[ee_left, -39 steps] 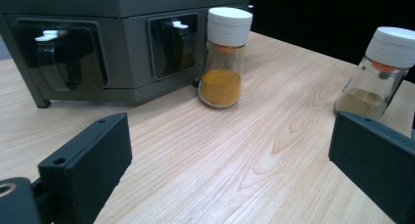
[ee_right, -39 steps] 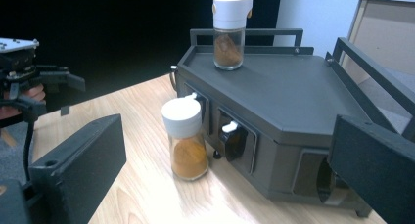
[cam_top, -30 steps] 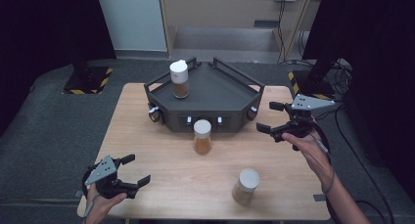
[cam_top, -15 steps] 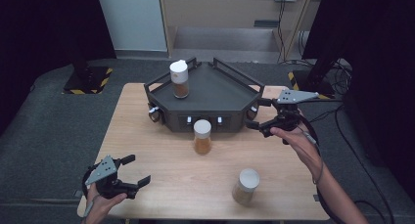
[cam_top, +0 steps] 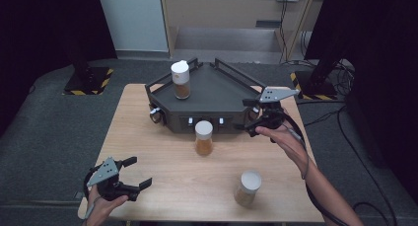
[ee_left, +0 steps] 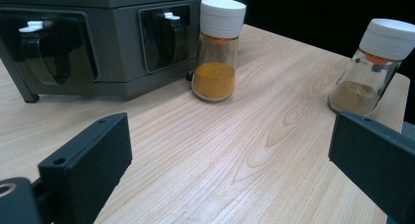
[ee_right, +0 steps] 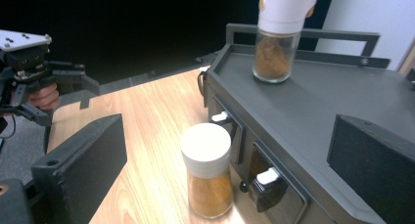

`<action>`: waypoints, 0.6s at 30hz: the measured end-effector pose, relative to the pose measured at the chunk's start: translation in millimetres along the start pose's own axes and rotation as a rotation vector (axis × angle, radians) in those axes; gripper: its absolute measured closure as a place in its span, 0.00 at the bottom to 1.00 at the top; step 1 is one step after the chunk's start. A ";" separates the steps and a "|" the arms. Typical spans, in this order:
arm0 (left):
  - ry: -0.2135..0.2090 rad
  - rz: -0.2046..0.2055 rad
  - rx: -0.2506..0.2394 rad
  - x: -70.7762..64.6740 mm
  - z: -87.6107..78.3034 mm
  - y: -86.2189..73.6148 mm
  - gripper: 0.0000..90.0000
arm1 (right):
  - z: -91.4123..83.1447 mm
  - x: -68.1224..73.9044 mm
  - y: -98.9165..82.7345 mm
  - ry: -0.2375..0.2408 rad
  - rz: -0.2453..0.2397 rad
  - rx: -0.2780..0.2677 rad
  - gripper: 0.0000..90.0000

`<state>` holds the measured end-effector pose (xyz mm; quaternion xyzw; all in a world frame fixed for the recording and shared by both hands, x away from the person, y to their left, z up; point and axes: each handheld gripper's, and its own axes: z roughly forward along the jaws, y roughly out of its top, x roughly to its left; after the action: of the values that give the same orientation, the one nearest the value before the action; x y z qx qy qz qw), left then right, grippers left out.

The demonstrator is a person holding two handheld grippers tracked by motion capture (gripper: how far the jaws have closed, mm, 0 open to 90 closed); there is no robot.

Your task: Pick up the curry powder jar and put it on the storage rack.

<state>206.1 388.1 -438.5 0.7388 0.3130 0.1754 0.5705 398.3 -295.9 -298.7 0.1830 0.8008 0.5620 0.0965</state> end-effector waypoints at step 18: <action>-0.010 0.001 0.007 0.3 0.6 0.5 0.02 | 58.6 -7.5 -6.2 0.080 -0.005 0.084 0.02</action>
<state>206.7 387.8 -438.3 0.7416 0.3104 0.1709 0.5696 425.2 -250.1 -325.4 0.1624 0.8274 0.5345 0.0580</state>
